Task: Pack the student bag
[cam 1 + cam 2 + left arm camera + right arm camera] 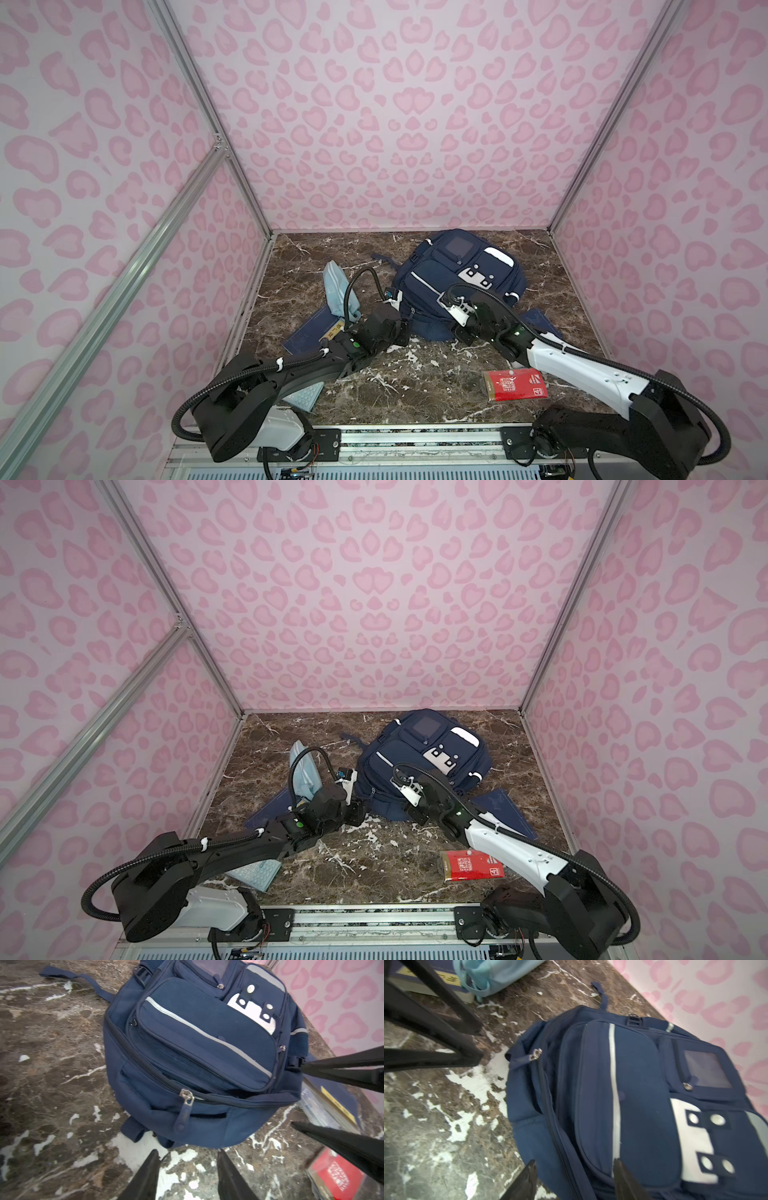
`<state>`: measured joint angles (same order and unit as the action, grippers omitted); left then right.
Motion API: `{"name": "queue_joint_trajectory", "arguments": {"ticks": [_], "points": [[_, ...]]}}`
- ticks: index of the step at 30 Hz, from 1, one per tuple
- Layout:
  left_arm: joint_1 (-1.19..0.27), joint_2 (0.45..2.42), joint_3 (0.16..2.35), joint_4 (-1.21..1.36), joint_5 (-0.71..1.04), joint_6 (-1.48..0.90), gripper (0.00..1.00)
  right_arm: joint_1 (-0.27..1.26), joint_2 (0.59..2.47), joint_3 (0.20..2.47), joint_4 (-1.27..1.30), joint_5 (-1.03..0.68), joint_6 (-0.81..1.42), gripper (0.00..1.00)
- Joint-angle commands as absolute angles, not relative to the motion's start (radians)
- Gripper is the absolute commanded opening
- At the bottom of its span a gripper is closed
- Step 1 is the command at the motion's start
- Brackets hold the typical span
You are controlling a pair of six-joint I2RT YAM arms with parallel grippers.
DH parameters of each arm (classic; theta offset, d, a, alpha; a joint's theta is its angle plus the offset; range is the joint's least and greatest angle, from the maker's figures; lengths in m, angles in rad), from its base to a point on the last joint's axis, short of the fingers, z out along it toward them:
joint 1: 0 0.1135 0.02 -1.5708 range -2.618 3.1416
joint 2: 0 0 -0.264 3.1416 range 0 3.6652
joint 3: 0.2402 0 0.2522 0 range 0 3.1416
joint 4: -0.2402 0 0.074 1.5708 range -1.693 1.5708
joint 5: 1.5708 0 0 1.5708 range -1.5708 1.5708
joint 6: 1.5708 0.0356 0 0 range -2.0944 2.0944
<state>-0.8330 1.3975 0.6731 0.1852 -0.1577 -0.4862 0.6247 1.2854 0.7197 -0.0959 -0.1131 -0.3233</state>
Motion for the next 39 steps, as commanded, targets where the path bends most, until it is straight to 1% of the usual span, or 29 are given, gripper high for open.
{"name": "queue_joint_trajectory", "arguments": {"ticks": [1,3,4,6,7,10,12,14,16,19,21,24,25,26,29,33,36,39], "points": [[-0.821,1.426,0.689,0.228,-0.102,-0.376,0.47,0.638,1.392,0.8,-0.094,-0.192,-0.269,0.61],[-0.82,1.455,0.713,0.234,-0.084,-0.345,0.48,0.642,1.481,0.855,-0.118,-0.191,-0.264,0.61],[-0.82,1.467,0.723,0.24,-0.081,-0.336,0.49,0.642,1.513,0.869,-0.122,-0.197,-0.269,0.59],[-0.816,1.51,0.757,0.232,-0.082,-0.316,0.5,0.641,1.572,0.894,-0.124,-0.189,-0.266,0.51],[-0.813,1.533,0.779,0.22,-0.093,-0.309,0.48,0.641,1.592,0.903,-0.125,-0.187,-0.264,0.46],[-0.8,1.593,0.821,0.196,-0.143,-0.301,0.33,0.645,1.61,0.906,-0.123,-0.191,-0.255,0.31],[-0.796,1.623,0.836,0.196,-0.155,-0.292,0.28,0.643,1.605,0.903,-0.116,-0.203,-0.259,0.22],[-0.797,1.644,0.842,0.196,-0.146,-0.289,0.26,0.643,1.605,0.905,-0.122,-0.209,-0.264,0.21],[-0.798,1.649,0.839,0.196,-0.148,-0.301,0.3,0.644,1.607,0.907,-0.132,-0.207,-0.262,0.21],[-0.799,1.663,0.838,0.196,-0.181,-0.307,0.42,0.644,1.608,0.908,-0.137,-0.212,-0.26,0.22],[-0.799,1.688,0.855,0.162,-0.205,-0.307,0.43,0.645,1.606,0.906,-0.132,-0.229,-0.258,0.21],[-0.798,1.72,0.882,0.16,-0.21,-0.297,0.42,0.646,1.604,0.905,-0.131,-0.242,-0.254,0.17],[-0.799,1.729,0.89,0.158,-0.21,-0.292,0.4,0.646,1.604,0.904,-0.134,-0.242,-0.253,0.16],[-0.797,1.738,0.899,0.156,-0.209,-0.29,0.33,0.646,1.603,0.902,-0.137,-0.242,-0.253,0.14],[-0.795,1.725,0.899,0.151,-0.2,-0.3,0.04,0.65,1.597,0.908,-0.179,-0.204,-0.255,0.08],[-0.769,1.664,0.88,0.122,-0.187,-0.326,0.03,0.654,1.575,0.906,-0.24,-0.132,-0.258,0.04],[-0.728,1.607,0.847,0.115,-0.131,-0.356,0.03,0.658,1.552,0.885,-0.265,-0.089,-0.255,0.01],[-0.704,1.557,0.818,0.091,-0.126,-0.359,0.03,0.658,1.524,0.866,-0.306,-0.038,-0.249,0.0]]}}
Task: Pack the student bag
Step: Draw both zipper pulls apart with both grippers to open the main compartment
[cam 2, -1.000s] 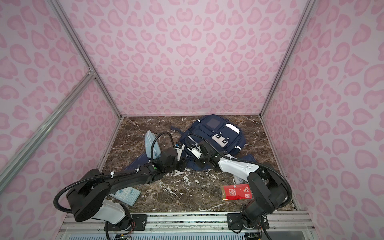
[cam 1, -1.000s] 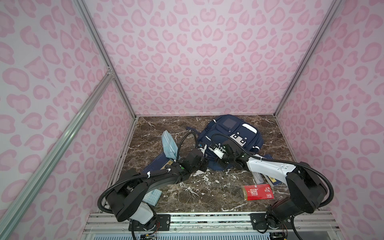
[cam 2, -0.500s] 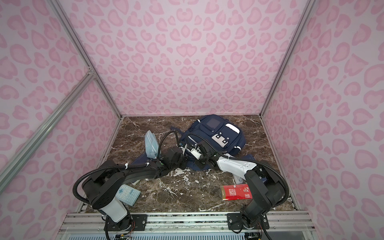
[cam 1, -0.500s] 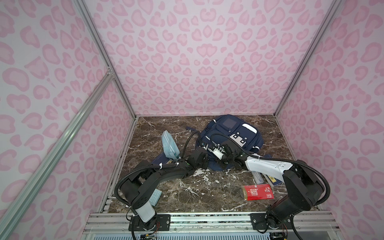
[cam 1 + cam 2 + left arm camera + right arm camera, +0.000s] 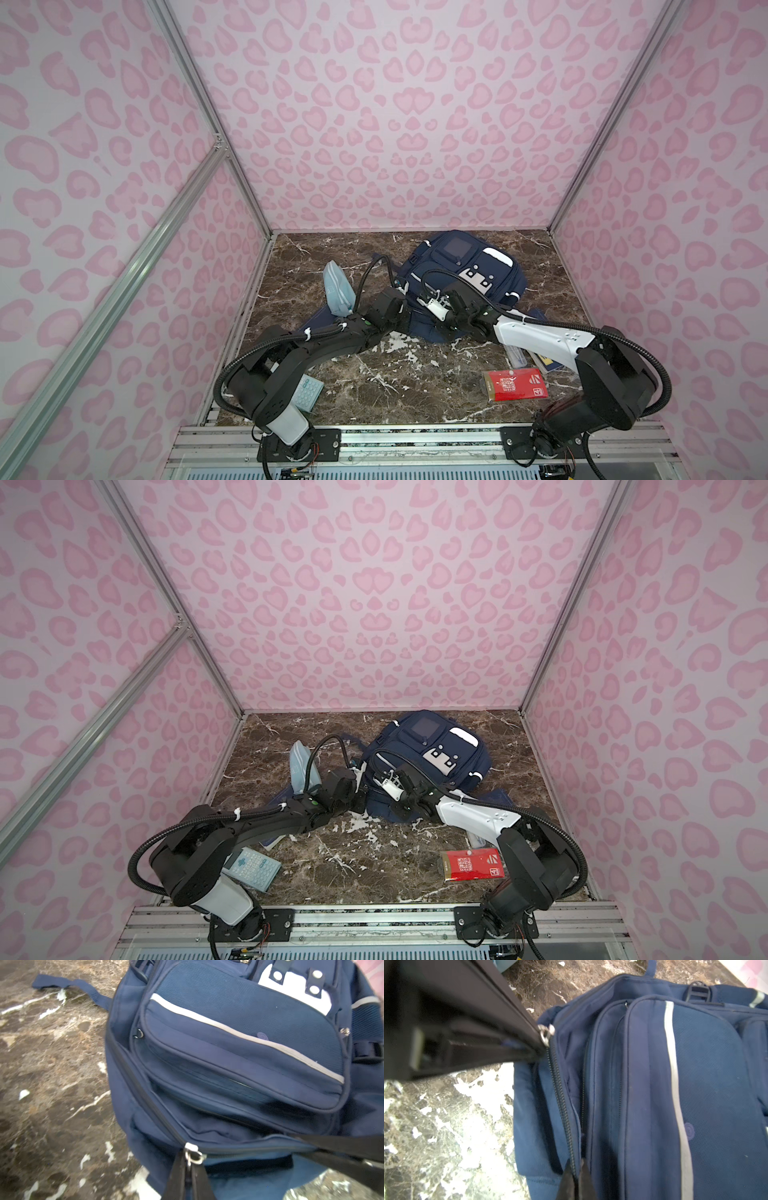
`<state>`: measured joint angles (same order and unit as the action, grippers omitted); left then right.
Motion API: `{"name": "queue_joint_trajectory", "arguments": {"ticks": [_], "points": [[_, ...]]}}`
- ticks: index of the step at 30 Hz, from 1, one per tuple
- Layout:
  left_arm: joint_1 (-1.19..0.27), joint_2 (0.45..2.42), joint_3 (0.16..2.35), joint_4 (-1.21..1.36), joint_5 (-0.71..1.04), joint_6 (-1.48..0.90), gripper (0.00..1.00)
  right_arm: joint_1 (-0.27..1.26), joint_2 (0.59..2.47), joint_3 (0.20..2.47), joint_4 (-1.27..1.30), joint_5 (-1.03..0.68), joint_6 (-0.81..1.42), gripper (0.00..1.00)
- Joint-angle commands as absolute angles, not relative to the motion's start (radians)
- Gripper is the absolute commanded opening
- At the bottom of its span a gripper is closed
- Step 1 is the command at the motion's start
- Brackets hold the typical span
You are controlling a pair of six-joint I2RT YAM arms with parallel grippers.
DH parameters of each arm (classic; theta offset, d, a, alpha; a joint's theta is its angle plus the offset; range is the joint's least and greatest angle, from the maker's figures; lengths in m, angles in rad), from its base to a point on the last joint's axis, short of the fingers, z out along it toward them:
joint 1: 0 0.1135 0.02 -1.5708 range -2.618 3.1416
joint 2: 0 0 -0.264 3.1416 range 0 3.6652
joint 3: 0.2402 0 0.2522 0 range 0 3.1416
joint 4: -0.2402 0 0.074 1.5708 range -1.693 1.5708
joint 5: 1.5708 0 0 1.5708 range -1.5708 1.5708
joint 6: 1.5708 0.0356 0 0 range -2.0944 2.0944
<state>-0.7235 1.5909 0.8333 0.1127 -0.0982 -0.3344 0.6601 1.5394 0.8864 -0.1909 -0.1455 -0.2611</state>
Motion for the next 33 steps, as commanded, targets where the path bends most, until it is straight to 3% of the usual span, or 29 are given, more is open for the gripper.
{"name": "queue_joint_trajectory", "arguments": {"ticks": [1,11,14,16,21,23,26,30,33], "points": [[-0.698,1.548,0.812,0.084,-0.127,-0.36,0.03,0.658,1.513,0.858,-0.312,-0.027,-0.249,0.0],[-0.702,1.33,0.633,0.076,-0.038,-0.464,0.03,0.545,1.417,0.784,-0.301,0.072,-0.249,0.01],[-0.751,1.252,0.597,0.055,-0.056,-0.5,0.03,0.527,1.393,0.764,-0.268,0.136,-0.263,0.06],[-0.788,1.231,0.571,0.106,-0.028,-0.551,0.03,0.517,1.379,0.763,-0.257,0.156,-0.268,0.13],[-0.871,1.351,0.631,0.169,-0.037,-0.582,0.03,0.579,1.236,0.676,-0.129,0.068,-0.273,0.52],[-0.871,1.388,0.655,0.18,-0.029,-0.584,0.03,0.623,1.167,0.63,-0.081,0.003,-0.264,0.62],[-0.878,1.416,0.681,0.206,0.007,-0.599,0.03,0.701,1.107,0.555,0.041,-0.114,-0.218,0.64],[-0.891,1.425,0.704,0.223,0.039,-0.628,0.03,0.794,1.143,0.479,0.242,-0.085,-0.235,0.65],[-0.893,1.414,0.709,0.215,0.057,-0.64,0.03,0.805,1.234,0.524,0.232,-0.061,-0.238,0.66]]}}
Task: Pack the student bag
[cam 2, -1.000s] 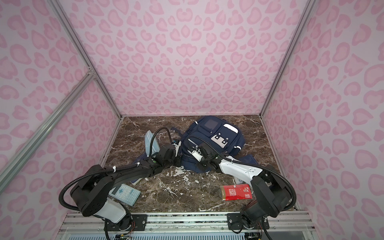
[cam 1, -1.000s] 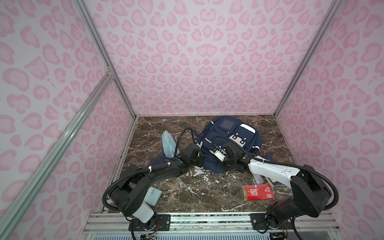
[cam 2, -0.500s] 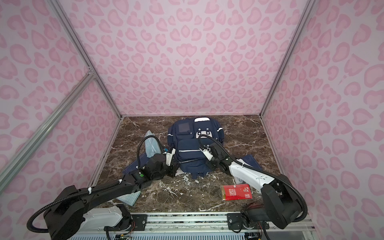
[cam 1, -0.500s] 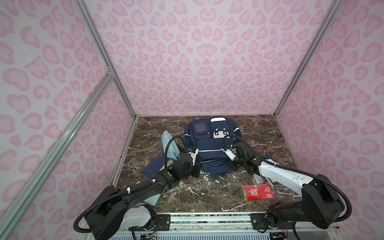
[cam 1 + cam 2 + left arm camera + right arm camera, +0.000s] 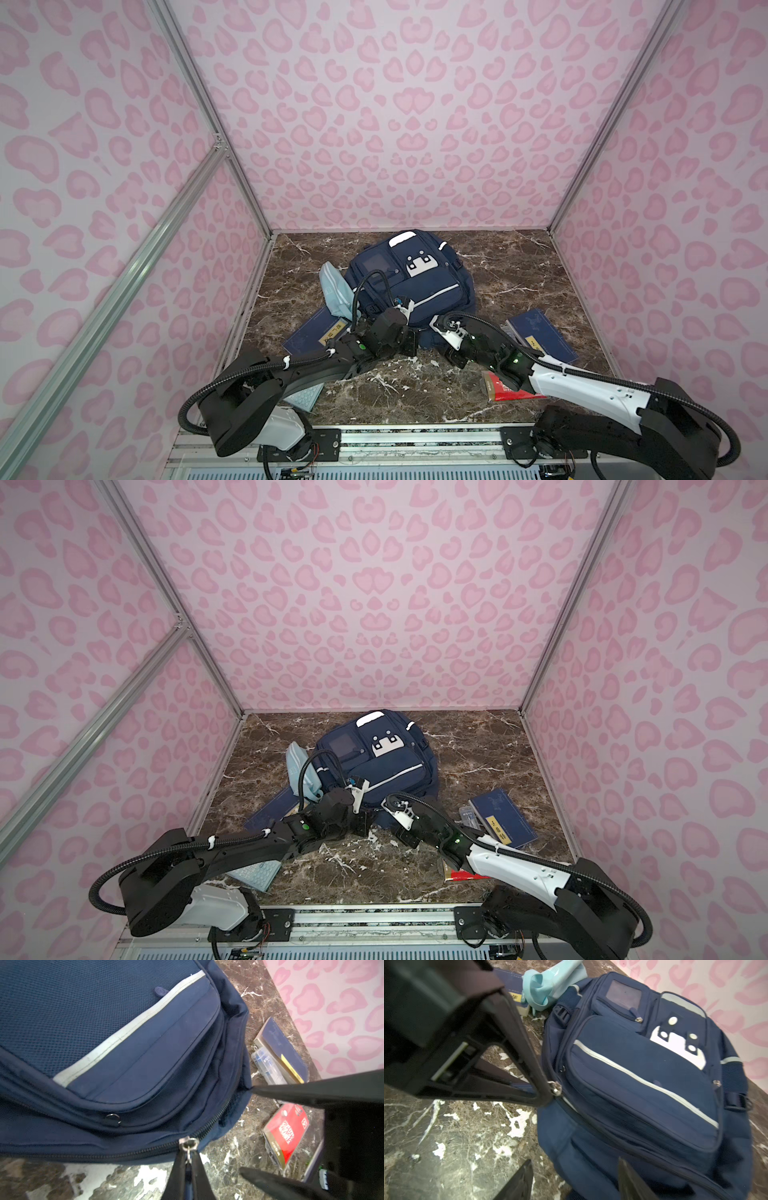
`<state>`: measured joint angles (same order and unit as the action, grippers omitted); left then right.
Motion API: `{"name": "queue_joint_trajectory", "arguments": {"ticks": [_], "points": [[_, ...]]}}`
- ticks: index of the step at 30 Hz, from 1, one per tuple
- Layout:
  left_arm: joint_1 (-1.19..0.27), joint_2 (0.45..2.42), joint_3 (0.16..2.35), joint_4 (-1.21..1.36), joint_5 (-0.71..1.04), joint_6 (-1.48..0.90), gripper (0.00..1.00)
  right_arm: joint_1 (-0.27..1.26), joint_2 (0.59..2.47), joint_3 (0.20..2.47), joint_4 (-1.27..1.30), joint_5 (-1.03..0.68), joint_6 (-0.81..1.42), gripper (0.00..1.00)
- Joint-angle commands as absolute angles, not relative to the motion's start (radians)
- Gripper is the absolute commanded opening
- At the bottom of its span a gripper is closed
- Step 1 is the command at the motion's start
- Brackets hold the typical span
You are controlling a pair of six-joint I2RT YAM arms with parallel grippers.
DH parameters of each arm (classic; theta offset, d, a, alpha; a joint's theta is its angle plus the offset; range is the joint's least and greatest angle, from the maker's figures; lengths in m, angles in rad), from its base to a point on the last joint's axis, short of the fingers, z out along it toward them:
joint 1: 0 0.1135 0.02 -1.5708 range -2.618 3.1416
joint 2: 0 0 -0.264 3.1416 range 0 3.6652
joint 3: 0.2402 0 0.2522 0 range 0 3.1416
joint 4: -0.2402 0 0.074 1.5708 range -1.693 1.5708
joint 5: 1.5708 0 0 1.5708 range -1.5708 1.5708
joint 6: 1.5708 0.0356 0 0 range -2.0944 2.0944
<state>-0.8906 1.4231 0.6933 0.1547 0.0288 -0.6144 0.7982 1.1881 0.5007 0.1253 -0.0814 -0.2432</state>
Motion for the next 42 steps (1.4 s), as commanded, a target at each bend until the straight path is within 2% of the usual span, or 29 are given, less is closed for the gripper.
{"name": "queue_joint_trajectory", "arguments": {"ticks": [1,5,7,8,10,11,12,13,18,29,33,42], "points": [[-0.893,1.41,0.71,0.209,0.063,-0.643,0.03,0.805,1.263,0.544,0.213,-0.057,-0.239,0.66],[-0.894,1.392,0.707,0.207,0.106,-0.665,0.03,0.819,1.365,0.587,0.231,0.04,-0.223,0.67],[-0.893,1.377,0.692,0.226,0.137,-0.689,0.03,0.819,1.39,0.589,0.253,0.057,-0.219,0.61],[-0.891,1.371,0.69,0.231,0.152,-0.697,0.03,0.819,1.402,0.596,0.247,0.055,-0.226,0.53],[-0.886,1.356,0.693,0.215,0.168,-0.697,0.03,0.818,1.419,0.614,0.203,0.059,-0.239,0.24],[-0.885,1.351,0.696,0.205,0.167,-0.694,0.03,0.817,1.419,0.617,0.192,0.055,-0.238,0.14],[-0.885,1.346,0.697,0.197,0.162,-0.686,0.03,0.812,1.411,0.613,0.19,0.038,-0.241,0.04],[-0.884,1.342,0.702,0.155,0.141,-0.676,0.03,0.811,1.399,0.61,0.189,0.037,-0.239,0.0],[-0.861,1.373,0.731,-0.021,-0.048,-0.611,0.03,0.811,1.307,0.594,0.145,0.079,-0.211,0.0],[-0.692,1.455,0.779,-0.081,-0.147,-0.518,0.03,0.805,1.142,0.538,0.002,0.151,-0.291,0.0],[-0.631,1.501,0.837,-0.112,-0.216,-0.462,0.03,0.74,1.081,0.514,-0.009,0.088,-0.293,0.0],[-0.599,1.604,0.91,-0.067,-0.157,-0.442,0.03,0.653,0.995,0.452,0.043,-0.016,-0.268,0.0]]}}
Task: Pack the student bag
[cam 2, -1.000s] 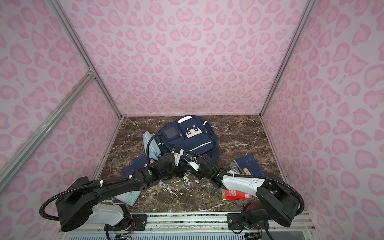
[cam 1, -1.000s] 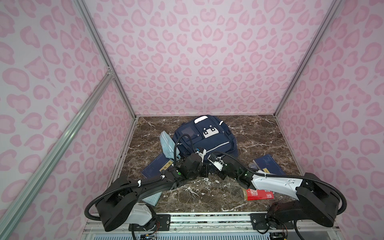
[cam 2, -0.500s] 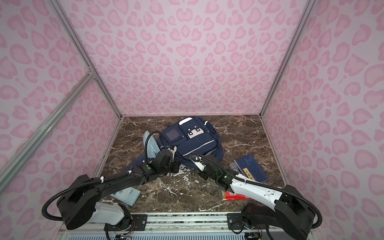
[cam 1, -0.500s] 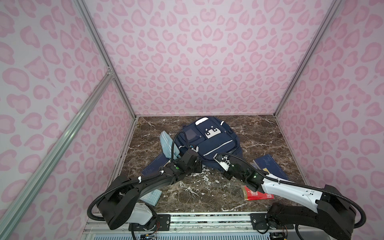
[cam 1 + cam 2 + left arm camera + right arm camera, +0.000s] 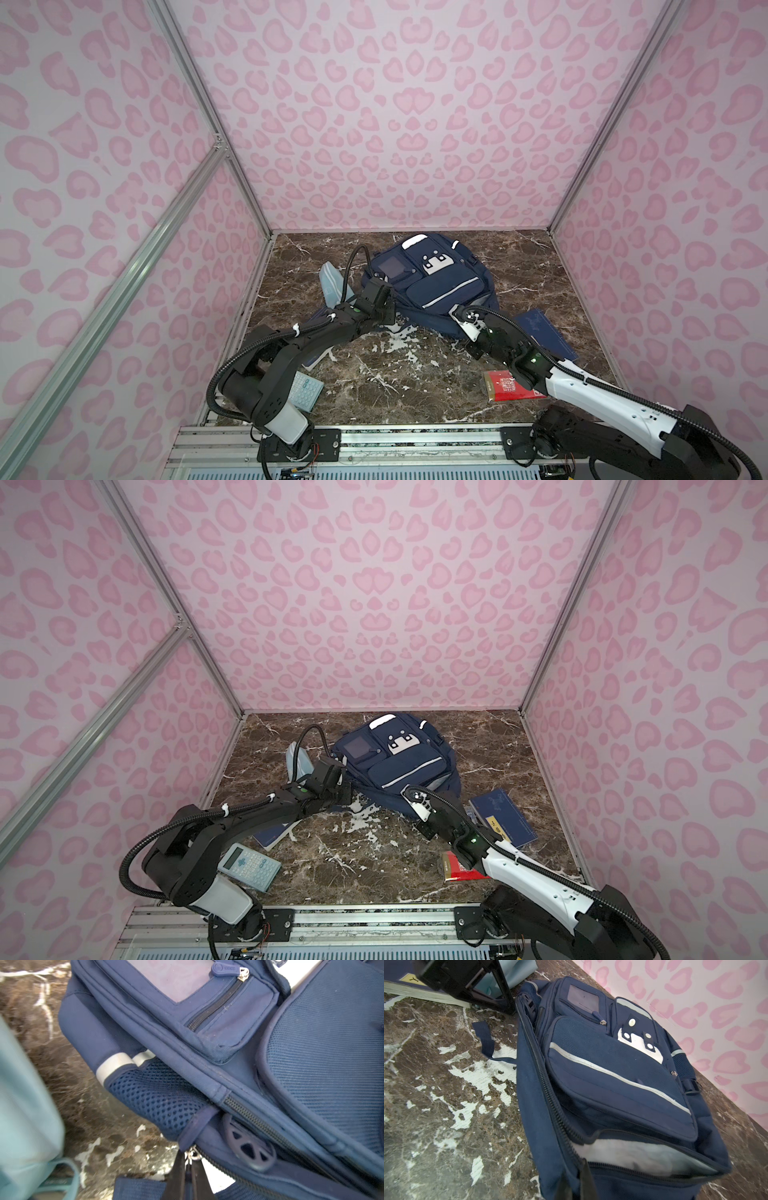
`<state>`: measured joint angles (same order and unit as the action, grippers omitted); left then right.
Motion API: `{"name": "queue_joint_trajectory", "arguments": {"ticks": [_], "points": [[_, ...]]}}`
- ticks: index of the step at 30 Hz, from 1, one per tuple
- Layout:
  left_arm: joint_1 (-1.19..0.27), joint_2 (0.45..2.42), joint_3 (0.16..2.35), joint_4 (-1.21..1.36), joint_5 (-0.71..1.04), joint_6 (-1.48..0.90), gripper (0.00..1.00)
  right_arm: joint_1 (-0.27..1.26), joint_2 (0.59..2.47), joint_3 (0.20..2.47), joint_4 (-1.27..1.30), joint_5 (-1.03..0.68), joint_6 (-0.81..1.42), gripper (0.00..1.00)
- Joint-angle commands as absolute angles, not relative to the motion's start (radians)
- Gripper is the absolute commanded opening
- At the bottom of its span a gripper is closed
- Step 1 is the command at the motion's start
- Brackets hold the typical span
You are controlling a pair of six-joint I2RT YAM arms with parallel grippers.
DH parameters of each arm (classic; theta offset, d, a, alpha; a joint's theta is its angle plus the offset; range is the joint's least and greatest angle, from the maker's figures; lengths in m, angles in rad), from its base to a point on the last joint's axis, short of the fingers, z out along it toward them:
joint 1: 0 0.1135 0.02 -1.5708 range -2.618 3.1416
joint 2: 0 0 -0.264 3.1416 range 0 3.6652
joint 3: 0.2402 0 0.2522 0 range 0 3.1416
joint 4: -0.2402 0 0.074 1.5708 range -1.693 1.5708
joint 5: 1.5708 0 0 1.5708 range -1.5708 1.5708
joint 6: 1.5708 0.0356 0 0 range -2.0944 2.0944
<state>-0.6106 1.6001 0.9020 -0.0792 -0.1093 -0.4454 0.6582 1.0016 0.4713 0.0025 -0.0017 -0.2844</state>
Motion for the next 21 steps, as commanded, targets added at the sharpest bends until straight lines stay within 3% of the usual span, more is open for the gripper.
{"name": "queue_joint_trajectory", "arguments": {"ticks": [1,3,5,7,9,14,16,20,21], "points": [[-0.6,1.596,0.908,-0.059,-0.147,-0.445,0.05,0.655,1.002,0.445,0.067,-0.038,-0.267,0.0],[-0.599,1.575,0.916,-0.066,-0.143,-0.447,0.19,0.663,1.033,0.453,0.103,-0.061,-0.224,0.0],[-0.599,1.549,0.929,-0.091,-0.138,-0.443,0.41,0.665,1.078,0.479,0.11,-0.063,-0.179,0.01],[-0.599,1.51,0.928,-0.108,-0.129,-0.445,0.64,0.664,1.133,0.523,0.095,-0.092,-0.155,0.09],[-0.598,1.454,0.916,-0.124,-0.135,-0.456,0.78,0.677,1.195,0.571,0.089,-0.118,-0.12,0.14],[-0.562,1.29,0.876,-0.179,-0.166,-0.471,0.89,0.752,1.345,0.665,0.071,-0.086,-0.114,0.26],[-0.501,1.235,0.847,-0.201,-0.168,-0.469,0.89,0.778,1.392,0.695,0.044,-0.063,-0.102,0.35],[-0.238,1.148,0.682,-0.074,-0.015,-0.528,0.76,0.816,1.395,0.674,0.065,0.007,-0.012,0.58],[-0.18,1.14,0.648,-0.047,0.01,-0.542,0.74,0.83,1.384,0.671,0.084,0.051,0.042,0.76]]}}
